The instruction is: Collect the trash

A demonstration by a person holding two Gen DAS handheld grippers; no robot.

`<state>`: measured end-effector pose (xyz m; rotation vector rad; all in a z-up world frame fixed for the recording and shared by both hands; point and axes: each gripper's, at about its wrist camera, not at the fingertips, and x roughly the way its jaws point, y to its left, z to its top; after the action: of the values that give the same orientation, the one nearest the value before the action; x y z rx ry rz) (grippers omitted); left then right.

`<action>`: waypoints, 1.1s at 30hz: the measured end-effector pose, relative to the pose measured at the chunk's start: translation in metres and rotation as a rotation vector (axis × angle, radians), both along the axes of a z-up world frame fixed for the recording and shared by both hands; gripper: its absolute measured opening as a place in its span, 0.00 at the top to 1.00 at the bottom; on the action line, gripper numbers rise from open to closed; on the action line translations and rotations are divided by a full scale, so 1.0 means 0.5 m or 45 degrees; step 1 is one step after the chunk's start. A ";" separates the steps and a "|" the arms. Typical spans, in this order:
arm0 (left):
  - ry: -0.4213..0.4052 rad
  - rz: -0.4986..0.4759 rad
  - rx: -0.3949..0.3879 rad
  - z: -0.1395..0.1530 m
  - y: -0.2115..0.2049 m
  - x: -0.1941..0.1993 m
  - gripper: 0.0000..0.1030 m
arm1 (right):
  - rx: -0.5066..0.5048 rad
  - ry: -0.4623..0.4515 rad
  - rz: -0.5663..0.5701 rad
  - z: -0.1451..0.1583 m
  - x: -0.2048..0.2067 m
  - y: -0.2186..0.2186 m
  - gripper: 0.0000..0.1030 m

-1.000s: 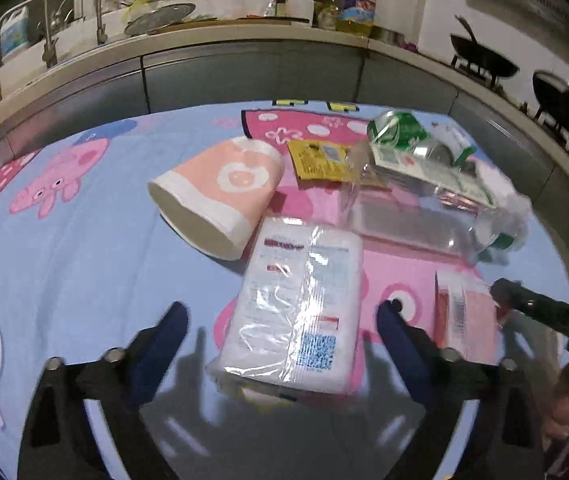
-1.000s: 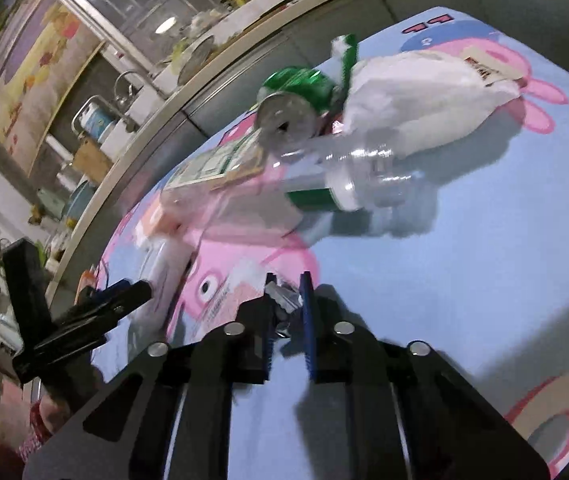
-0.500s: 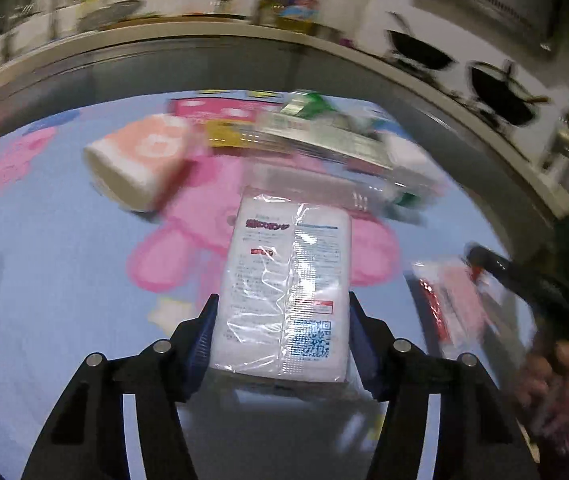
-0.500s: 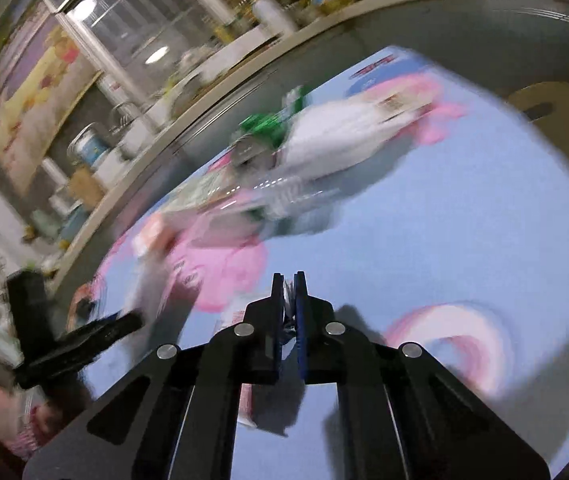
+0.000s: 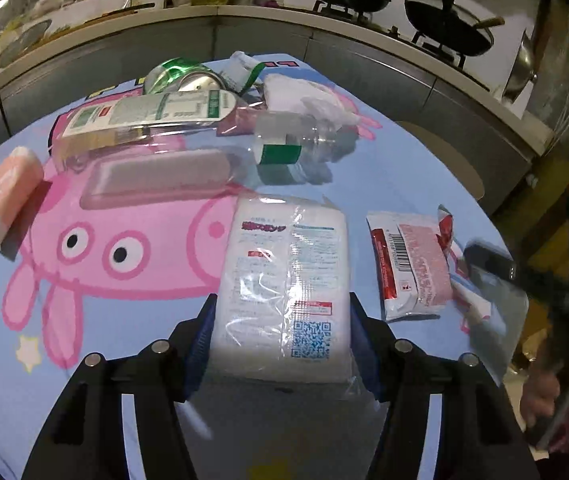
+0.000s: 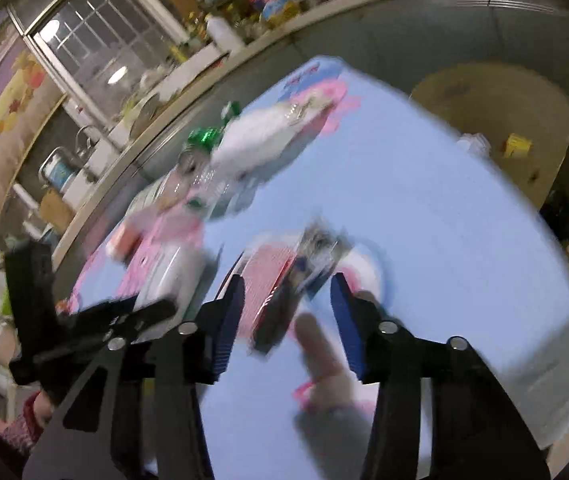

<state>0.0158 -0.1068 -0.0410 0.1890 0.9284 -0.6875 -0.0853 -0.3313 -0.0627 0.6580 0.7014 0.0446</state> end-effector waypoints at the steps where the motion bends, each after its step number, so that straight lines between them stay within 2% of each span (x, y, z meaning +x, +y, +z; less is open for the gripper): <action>1: -0.007 0.000 0.011 -0.002 -0.002 -0.001 0.40 | 0.022 0.009 0.017 -0.007 0.004 0.008 0.58; 2: -0.008 0.000 0.018 -0.002 -0.003 -0.002 0.39 | 0.053 0.028 0.049 -0.018 0.014 0.023 0.58; 5: -0.030 0.006 0.053 -0.005 -0.009 -0.005 0.39 | 0.020 0.017 0.069 -0.013 0.034 0.044 0.59; 6: -0.037 0.008 0.071 -0.007 -0.012 -0.006 0.39 | 0.003 0.015 0.074 -0.013 0.042 0.049 0.64; 8: -0.052 0.008 0.084 -0.007 -0.012 -0.006 0.40 | -0.019 0.035 0.109 -0.020 0.061 0.063 0.93; 9: -0.055 0.007 0.087 -0.005 -0.015 -0.005 0.41 | 0.009 0.045 0.135 -0.027 0.069 0.067 1.00; 10: -0.057 0.004 0.091 -0.005 -0.018 -0.004 0.41 | 0.035 0.033 0.139 -0.031 0.068 0.068 1.00; 13: -0.050 -0.019 0.074 0.004 -0.025 -0.003 0.41 | 0.006 -0.006 0.117 -0.018 0.059 0.061 1.00; 16: -0.050 -0.064 0.048 0.021 -0.051 0.002 0.42 | -0.012 -0.071 0.035 0.004 0.040 0.023 1.00; 19: -0.007 -0.122 0.020 0.033 -0.093 0.018 0.42 | -0.011 -0.102 -0.069 0.014 0.023 -0.039 1.00; 22: 0.039 -0.221 -0.029 0.050 -0.160 0.037 0.42 | 0.012 -0.116 -0.153 0.017 0.011 -0.096 1.00; 26: 0.047 -0.362 -0.056 0.068 -0.276 0.060 0.41 | 0.036 -0.135 -0.291 0.021 0.002 -0.200 1.00; 33: 0.073 -0.467 -0.034 0.075 -0.478 0.101 0.41 | 0.087 -0.110 -0.448 0.002 0.015 -0.362 1.00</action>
<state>0.0663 -0.3459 -0.0033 0.3217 0.9485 -1.0476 -0.0778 -0.5121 -0.0615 0.8328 0.4950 -0.2273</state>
